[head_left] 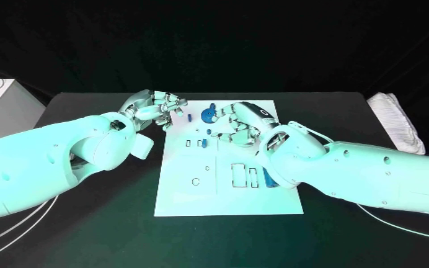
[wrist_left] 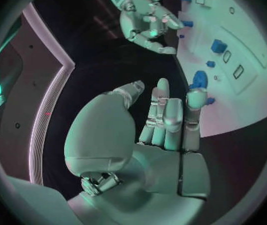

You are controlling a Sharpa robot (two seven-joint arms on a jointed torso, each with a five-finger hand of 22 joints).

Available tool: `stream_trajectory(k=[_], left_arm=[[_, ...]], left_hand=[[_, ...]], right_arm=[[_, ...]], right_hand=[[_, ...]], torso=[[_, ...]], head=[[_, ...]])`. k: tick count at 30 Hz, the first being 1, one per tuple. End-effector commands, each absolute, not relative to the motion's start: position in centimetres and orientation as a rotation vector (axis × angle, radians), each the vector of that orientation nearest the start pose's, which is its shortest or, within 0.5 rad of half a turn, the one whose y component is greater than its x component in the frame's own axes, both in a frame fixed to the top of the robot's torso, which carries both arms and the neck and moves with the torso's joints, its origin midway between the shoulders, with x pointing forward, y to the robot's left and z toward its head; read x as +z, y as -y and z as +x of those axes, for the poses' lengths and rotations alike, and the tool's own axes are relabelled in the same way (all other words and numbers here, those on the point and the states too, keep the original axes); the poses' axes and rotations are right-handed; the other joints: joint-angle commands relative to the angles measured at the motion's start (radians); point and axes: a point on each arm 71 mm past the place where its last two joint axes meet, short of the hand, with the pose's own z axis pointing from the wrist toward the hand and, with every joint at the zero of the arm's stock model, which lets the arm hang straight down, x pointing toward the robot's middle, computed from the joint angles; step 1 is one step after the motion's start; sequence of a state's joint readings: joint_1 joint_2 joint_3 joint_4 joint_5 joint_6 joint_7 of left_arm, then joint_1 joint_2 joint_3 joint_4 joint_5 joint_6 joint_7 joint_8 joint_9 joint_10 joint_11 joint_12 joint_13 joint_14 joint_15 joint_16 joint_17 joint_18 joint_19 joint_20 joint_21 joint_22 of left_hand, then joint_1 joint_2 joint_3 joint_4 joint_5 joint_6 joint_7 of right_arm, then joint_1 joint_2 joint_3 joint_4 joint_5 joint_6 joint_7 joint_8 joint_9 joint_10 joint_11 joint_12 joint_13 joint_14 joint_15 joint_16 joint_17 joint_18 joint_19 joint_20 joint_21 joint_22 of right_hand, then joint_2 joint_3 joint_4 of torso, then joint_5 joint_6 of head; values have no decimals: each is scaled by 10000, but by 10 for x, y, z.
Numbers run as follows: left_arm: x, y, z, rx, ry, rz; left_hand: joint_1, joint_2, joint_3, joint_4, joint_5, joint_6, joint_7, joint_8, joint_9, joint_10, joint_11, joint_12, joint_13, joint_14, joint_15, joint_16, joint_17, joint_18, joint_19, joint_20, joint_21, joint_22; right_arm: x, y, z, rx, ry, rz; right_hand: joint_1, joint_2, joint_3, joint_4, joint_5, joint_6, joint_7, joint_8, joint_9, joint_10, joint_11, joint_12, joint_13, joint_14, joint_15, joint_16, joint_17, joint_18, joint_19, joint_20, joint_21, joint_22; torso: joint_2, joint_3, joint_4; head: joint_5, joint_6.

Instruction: Assemble the parts on the task board

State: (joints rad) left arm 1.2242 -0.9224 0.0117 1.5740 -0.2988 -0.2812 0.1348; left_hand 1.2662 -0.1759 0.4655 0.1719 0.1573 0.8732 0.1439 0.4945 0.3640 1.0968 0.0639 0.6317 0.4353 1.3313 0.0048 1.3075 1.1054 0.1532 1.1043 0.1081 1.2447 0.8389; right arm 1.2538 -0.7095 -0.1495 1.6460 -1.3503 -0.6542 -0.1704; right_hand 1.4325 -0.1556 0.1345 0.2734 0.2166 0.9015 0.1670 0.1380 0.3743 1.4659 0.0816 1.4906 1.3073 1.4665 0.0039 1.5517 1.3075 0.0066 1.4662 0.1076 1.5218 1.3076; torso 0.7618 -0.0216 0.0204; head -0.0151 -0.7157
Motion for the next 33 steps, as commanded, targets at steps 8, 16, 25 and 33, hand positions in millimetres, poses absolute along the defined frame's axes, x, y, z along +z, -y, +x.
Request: stream_trajectory(k=[8, 16, 25, 33], left_arm=[[-161, -209, 505, -8893, -20613, -5422], [-157, -189, 520, -6327, -21539, -3518], [-158, -167, 532, -5119, -22229, -1964], [-160, -155, 540, -4419, -22710, -1065]], left_hand=[[-512, -232, -127, 902, -10, -350, -264, 1429, 1282, -417, -192, 2454, 1630, 1171, -187, 1429, 2161, -412, 1089, -149, 984, 1703], [-1086, -190, -471, 1203, -9, -659, -162, 1406, 1410, -590, -101, 2671, 1786, 1162, -115, 1448, 2188, -419, 1081, -121, 1020, 1736], [-1481, -46, -777, 1205, -8, -599, -203, 1582, 1621, -660, -120, 2827, 1877, 1185, -118, 1490, 2265, -427, 1102, -102, 1064, 1811], [-1783, 60, -1053, 1215, -12, -626, -239, 1740, 1852, -710, -145, 2923, 1930, 1190, -139, 1510, 2300, -437, 1119, -116, 1100, 1875]], right_arm=[[-139, 162, 455, 10522, -14489, 2234], [-132, 200, 467, 9933, -14429, 3362], [-132, 213, 473, 9564, -14462, 3710], [-132, 216, 476, 9402, -14478, 3823]], right_hand=[[205, -1, 219, 5, 431, 137, -23, 93, -22, 325, -12, -13, 1994, 900, 16, -33, 2036, 63, 804, 10, -11, 2296], [220, -26, 264, 4, 541, 139, -24, 95, -31, 319, -14, -19, 1988, 904, 13, -27, 2053, 61, 807, 5, -6, 2300], [207, -46, 271, 14, 573, 128, -20, 89, -38, 300, -11, -40, 1971, 901, 12, -32, 2042, 68, 794, 4, -32, 2283], [178, -63, 270, 32, 579, 114, -16, 81, -44, 290, -7, -50, 1962, 898, 14, -37, 2029, 73, 786, 4, -50, 2271]], torso=[[-347, 93, -83], [-534, 132, -114], [-580, 190, -100], [-528, 187, -106]], head=[[272, -155], [360, -296], [411, -429], [447, -469]])
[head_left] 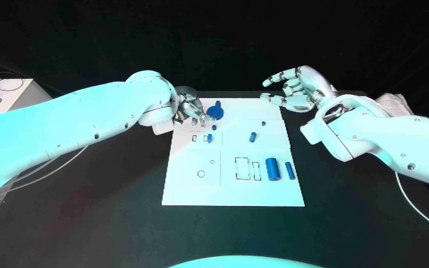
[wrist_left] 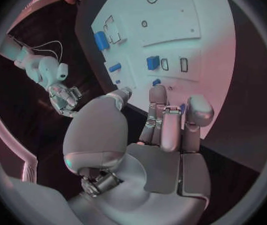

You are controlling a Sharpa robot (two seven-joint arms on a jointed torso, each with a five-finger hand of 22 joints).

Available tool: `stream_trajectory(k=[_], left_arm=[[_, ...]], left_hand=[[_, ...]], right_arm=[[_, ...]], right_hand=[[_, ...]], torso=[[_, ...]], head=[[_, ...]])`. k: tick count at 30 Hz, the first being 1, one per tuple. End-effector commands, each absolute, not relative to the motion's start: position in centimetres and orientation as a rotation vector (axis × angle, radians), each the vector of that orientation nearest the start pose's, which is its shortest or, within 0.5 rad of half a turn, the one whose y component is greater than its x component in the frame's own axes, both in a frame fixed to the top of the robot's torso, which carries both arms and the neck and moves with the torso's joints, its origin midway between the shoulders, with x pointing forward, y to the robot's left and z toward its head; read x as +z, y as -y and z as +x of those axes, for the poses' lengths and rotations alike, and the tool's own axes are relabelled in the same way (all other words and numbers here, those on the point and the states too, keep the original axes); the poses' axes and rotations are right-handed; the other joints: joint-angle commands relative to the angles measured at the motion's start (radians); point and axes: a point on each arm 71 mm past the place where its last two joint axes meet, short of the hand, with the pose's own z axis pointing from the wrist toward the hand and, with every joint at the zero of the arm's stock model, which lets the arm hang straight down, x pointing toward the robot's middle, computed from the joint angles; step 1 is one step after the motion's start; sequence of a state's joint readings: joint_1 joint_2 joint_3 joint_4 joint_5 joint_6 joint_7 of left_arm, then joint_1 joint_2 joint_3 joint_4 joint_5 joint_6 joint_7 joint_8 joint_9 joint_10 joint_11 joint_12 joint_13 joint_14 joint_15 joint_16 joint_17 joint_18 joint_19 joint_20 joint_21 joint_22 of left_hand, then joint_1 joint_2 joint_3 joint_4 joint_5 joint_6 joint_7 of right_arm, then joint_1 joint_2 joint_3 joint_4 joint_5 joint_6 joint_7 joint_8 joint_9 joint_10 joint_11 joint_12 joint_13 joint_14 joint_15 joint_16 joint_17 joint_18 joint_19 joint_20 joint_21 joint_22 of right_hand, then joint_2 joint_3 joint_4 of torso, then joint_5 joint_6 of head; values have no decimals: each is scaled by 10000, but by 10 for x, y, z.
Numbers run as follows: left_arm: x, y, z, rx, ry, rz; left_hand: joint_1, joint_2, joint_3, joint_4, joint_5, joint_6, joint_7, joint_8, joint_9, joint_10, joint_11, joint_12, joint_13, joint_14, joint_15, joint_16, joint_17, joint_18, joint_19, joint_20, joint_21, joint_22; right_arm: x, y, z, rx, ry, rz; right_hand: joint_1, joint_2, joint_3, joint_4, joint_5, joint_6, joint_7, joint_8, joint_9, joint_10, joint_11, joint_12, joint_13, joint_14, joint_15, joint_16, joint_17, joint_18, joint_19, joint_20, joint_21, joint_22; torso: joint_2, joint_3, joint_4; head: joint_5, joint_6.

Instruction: Assemble the parts on the task board

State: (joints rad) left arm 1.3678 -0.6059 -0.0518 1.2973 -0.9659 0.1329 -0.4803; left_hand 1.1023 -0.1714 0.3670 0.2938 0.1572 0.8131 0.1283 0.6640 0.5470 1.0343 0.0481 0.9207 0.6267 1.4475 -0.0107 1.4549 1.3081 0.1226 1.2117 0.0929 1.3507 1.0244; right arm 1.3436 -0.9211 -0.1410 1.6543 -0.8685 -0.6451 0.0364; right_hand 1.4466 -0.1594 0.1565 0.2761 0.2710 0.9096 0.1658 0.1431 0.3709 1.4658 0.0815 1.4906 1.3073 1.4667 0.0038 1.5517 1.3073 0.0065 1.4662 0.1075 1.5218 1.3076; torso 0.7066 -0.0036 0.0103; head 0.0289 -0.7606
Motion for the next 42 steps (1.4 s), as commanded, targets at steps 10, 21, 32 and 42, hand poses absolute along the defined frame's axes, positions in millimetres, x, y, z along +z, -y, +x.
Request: stream_trajectory(k=[10, 21, 32, 42], left_arm=[[-167, -143, 546, -3918, -23285, -425], [-171, -137, 547, -3662, -23643, -120], [-174, -131, 545, -3690, -23835, 68], [-177, -130, 547, -3632, -23903, 71]], left_hand=[[-333, 86, -260, -4, -14, -70, -90, 122, 166, -138, 11, 73, 41, 22, 15, 44, 290, -133, 34, 35, 52, 36], [-416, 164, -345, -2, -12, -86, -98, 181, 263, -167, 6, 97, 55, 1, 13, 35, 267, -125, -4, 35, 41, 2], [-415, 191, -357, -10, -7, -95, -100, 195, 290, -179, 6, 101, 58, 1, 14, 38, 274, -126, -10, 36, 40, 3], [-328, 271, -374, -29, 12, -103, -116, 266, 396, -198, -6, 130, 72, 11, 9, 59, 312, -128, -17, 35, 50, 21]], right_arm=[[-132, 215, 478, 9351, -14511, 3850], [-132, 214, 478, 9332, -14560, 3865], [-133, 212, 480, 9334, -14615, 3852], [-134, 211, 481, 9327, -14687, 3841]], right_hand=[[23, -28, 50, 16, 38, 26, -3, 27, -13, 295, -4, -46, 1966, 896, 16, -37, 2030, 75, 783, 4, -57, 2268], [-9, -30, 52, 38, 42, 19, 0, 23, -18, 294, -2, -47, 1965, 895, 18, -40, 2024, 76, 782, 5, -60, 2267], [-32, -27, 54, 54, 45, 16, 1, 21, -20, 297, 0, -43, 1967, 893, 19, -42, 2018, 77, 781, 5, -64, 2264], [-72, -28, 58, 77, 46, 21, 0, 25, -23, 303, -1, -36, 1972, 894, 21, -42, 2019, 78, 778, 6, -71, 2260]], torso=[[35, -12, -37], [55, 1, -27], [50, 4, -25], [54, 8, -23]], head=[[-1, -104], [-38, -160], [-40, -208], [-40, -242]])
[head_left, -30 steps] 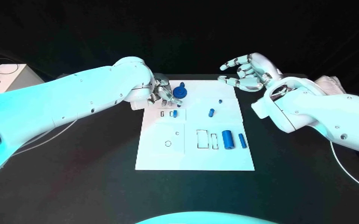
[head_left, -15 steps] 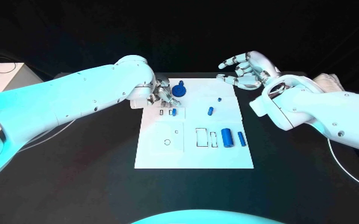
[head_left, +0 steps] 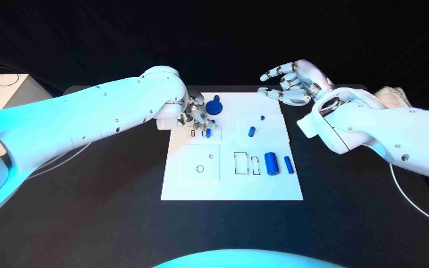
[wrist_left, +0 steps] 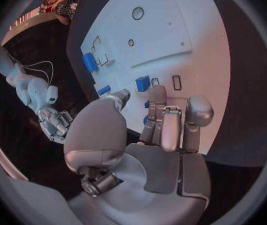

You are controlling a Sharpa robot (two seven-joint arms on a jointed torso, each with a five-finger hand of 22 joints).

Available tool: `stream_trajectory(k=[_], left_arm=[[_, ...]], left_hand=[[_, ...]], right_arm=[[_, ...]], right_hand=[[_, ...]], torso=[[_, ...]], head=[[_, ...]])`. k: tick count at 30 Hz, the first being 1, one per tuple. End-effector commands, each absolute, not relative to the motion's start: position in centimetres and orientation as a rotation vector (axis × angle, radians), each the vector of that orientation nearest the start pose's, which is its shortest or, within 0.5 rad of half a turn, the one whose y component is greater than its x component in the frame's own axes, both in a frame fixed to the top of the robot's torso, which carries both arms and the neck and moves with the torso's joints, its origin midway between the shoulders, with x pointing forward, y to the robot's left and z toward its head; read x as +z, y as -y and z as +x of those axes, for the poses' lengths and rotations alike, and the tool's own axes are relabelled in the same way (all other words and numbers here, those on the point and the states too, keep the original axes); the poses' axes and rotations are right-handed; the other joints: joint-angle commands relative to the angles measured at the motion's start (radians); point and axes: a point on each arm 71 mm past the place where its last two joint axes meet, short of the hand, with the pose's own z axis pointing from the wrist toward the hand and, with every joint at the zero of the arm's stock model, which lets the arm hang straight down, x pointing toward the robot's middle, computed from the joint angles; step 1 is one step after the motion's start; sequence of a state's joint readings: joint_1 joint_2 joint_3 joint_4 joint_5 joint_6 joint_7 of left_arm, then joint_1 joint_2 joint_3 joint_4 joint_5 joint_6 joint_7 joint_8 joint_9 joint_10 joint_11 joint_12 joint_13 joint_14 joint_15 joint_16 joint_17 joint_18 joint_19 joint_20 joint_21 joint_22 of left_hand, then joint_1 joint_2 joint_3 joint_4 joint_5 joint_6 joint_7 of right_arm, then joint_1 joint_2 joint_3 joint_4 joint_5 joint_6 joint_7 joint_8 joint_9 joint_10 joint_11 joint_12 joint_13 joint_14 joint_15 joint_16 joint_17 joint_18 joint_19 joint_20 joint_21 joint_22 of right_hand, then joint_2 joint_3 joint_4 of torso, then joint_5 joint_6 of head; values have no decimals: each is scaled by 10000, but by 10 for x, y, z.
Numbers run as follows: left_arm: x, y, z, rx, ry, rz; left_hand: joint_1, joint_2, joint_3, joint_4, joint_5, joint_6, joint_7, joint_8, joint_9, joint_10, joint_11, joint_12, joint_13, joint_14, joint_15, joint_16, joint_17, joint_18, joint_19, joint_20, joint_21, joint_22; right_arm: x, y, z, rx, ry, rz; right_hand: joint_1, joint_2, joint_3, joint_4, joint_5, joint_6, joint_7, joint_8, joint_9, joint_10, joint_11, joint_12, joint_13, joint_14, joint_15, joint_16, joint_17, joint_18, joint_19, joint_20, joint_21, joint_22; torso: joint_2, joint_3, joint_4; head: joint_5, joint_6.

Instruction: Assemble the parts on the task board

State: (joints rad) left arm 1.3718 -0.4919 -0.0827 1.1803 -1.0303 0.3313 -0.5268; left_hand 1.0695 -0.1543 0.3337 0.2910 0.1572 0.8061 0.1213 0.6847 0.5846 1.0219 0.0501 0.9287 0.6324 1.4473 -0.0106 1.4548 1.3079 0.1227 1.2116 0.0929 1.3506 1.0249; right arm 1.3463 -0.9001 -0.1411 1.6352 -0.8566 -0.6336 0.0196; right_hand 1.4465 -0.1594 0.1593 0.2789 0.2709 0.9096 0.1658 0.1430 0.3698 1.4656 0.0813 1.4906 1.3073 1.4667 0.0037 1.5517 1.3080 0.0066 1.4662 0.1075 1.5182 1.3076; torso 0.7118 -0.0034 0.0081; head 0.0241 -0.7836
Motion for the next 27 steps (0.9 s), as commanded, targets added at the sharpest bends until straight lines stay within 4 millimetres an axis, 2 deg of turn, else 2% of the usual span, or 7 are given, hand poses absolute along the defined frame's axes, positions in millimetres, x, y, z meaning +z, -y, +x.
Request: stream_trajectory(k=[1, 27], left_arm=[[-177, -130, 547, -3627, -23903, 65], [-185, -127, 545, -3662, -24225, 79]], left_hand=[[1, 100, -41, -1, 12, -33, -46, 59, 19, -74, -26, 51, 15, 13, 8, 60, 314, -129, -16, 35, 52, 17], [385, 258, -5, -22, 34, -97, -68, 173, 260, -115, -48, 103, 35, 4, -8, 73, 331, -130, -44, 31, 70, 38]], right_arm=[[-134, 211, 481, 9321, -14698, 3844], [-135, 211, 482, 9273, -14789, 3875]], right_hand=[[-86, -31, 29, 55, 46, 22, 1, 25, -12, 301, 2, -41, 1968, 897, 21, -36, 2029, 77, 780, 7, -30, 2262], [-144, -37, 31, 74, 39, 27, -2, 29, -17, 315, 0, -25, 1978, 899, 22, -33, 2038, 72, 789, 7, -12, 2275]], torso=[[6, 6, 4], [17, 10, -8]], head=[[4, -9], [-2, -34]])
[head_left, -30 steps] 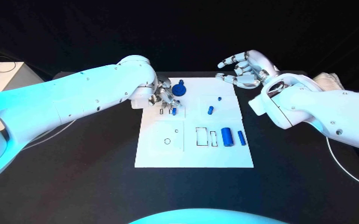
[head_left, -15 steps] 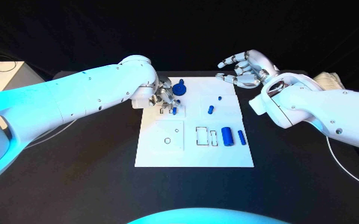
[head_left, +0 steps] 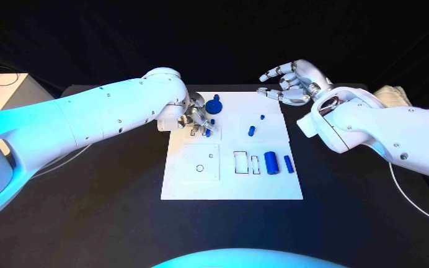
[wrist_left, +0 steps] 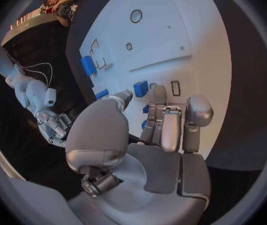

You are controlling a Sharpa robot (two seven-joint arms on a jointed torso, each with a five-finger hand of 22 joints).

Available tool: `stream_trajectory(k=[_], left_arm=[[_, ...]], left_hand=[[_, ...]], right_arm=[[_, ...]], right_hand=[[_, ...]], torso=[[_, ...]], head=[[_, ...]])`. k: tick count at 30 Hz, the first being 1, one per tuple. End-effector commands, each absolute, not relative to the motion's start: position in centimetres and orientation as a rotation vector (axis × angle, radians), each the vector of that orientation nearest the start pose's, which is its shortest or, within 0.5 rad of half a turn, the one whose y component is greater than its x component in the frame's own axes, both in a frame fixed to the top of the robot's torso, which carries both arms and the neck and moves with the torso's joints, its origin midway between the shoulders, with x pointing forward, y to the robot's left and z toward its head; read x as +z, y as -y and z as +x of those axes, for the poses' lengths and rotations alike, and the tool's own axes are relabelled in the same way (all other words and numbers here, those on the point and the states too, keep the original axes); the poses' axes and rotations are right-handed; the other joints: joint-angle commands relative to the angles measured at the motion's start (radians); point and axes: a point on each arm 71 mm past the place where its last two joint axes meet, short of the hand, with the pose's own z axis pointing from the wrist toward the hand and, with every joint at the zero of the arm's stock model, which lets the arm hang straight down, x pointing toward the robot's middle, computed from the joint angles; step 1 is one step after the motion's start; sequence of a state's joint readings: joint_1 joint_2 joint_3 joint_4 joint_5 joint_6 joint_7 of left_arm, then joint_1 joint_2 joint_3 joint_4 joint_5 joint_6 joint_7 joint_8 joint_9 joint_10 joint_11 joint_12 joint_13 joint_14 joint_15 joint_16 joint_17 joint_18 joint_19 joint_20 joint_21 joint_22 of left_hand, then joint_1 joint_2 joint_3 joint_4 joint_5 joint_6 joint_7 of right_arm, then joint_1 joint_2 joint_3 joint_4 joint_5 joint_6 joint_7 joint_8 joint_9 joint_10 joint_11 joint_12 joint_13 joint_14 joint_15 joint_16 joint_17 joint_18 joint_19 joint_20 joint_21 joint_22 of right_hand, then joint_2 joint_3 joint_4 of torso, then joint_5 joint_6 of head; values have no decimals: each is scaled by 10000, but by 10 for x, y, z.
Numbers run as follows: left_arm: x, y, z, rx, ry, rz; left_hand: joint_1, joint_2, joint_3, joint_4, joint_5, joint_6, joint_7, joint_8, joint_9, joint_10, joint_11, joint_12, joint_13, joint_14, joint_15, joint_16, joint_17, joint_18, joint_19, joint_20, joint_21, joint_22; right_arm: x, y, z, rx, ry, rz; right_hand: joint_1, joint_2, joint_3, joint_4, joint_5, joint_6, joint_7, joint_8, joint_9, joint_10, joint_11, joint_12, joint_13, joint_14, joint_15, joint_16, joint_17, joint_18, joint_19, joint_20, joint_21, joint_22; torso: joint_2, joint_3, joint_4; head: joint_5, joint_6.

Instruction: Assemble the parts on the task board

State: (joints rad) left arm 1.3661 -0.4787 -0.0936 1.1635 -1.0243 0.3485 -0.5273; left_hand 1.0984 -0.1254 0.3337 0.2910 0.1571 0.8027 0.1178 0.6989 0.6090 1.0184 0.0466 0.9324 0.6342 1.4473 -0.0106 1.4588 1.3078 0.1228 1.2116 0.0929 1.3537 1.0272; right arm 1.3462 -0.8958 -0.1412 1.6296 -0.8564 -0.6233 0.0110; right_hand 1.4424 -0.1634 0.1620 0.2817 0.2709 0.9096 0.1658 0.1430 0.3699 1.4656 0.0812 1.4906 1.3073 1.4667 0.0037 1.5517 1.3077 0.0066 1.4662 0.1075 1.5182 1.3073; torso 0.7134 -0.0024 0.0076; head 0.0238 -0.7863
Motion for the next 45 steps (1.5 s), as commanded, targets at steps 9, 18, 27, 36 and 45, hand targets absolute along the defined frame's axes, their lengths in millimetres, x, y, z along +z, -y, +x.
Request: stream_trajectory(k=[9, 18, 27, 36, 45], left_arm=[[-185, -126, 544, -3821, -24297, 19], [-186, -127, 542, -4494, -24428, -720], [-186, -131, 542, -5396, -24475, -1977], [-183, -141, 545, -5723, -23911, -3086], [-181, -147, 547, -5218, -23122, -3017]], left_hand=[[527, 115, 157, -49, 25, -104, -65, 105, 214, -110, -42, 89, 15, -10, -29, 31, 320, -118, -103, 24, 33, -28], [1779, 301, 1410, -338, 36, -154, -215, 446, 826, -162, -204, 41, -62, 30, -164, 79, 422, -120, -127, -59, 70, 27], [1345, -466, 5167, -1523, 43, -441, -271, 1289, 2228, 73, -301, 139, -152, 287, -234, 317, 868, -159, 4, -161, 257, 304], [-17, -686, 6395, -2545, 1222, -201, -424, 1629, 2942, 696, -421, 825, 506, 703, -370, 670, 1573, -291, 508, -272, 637, 1024], [-698, -802, 6546, -2990, 2457, 150, -616, 1772, 3267, 1341, -602, 1302, 1014, 1077, -546, 978, 2279, -432, 1052, -434, 953, 1741]], right_arm=[[-135, 210, 482, 9249, -14822, 3887], [-136, 210, 483, 9229, -14861, 3896], [-136, 210, 484, 9200, -14889, 3907], [-137, 212, 484, 9152, -14926, 3929], [-138, 213, 485, 9107, -14964, 3953]], right_hand=[[-103, 3, 4, 47, 39, 27, -2, 29, -17, 316, 1, -25, 1978, 899, 22, -33, 2041, 72, 789, 8, -12, 2278], [-108, 9, 14, 45, 44, 28, -3, 30, -19, 315, 0, -26, 1978, 898, 21, -35, 2035, 77, 780, 7, -33, 2265], [-110, 18, 27, 42, 53, 32, -5, 33, -20, 321, -2, -20, 1982, 898, 20, -36, 2034, 76, 783, 7, -28, 2269], [-110, 18, 27, 42, 53, 32, -5, 33, -20, 321, -2, -20, 1982, 898, 20, -36, 2034, 76, 783, 7, -28, 2269], [-117, 25, 41, 41, 69, 36, -6, 35, -22, 313, -3, -29, 1974, 894, 19, -43, 2016, 82, 772, 6, -52, 2253]], torso=[[1, 6, 5], [15, 6, -5], [16, 16, 1], [6, 12, 20], [-1, 15, 20]], head=[[-4, -20], [-16, -39], [-35, -104], [-52, -137], [-10, -170]])
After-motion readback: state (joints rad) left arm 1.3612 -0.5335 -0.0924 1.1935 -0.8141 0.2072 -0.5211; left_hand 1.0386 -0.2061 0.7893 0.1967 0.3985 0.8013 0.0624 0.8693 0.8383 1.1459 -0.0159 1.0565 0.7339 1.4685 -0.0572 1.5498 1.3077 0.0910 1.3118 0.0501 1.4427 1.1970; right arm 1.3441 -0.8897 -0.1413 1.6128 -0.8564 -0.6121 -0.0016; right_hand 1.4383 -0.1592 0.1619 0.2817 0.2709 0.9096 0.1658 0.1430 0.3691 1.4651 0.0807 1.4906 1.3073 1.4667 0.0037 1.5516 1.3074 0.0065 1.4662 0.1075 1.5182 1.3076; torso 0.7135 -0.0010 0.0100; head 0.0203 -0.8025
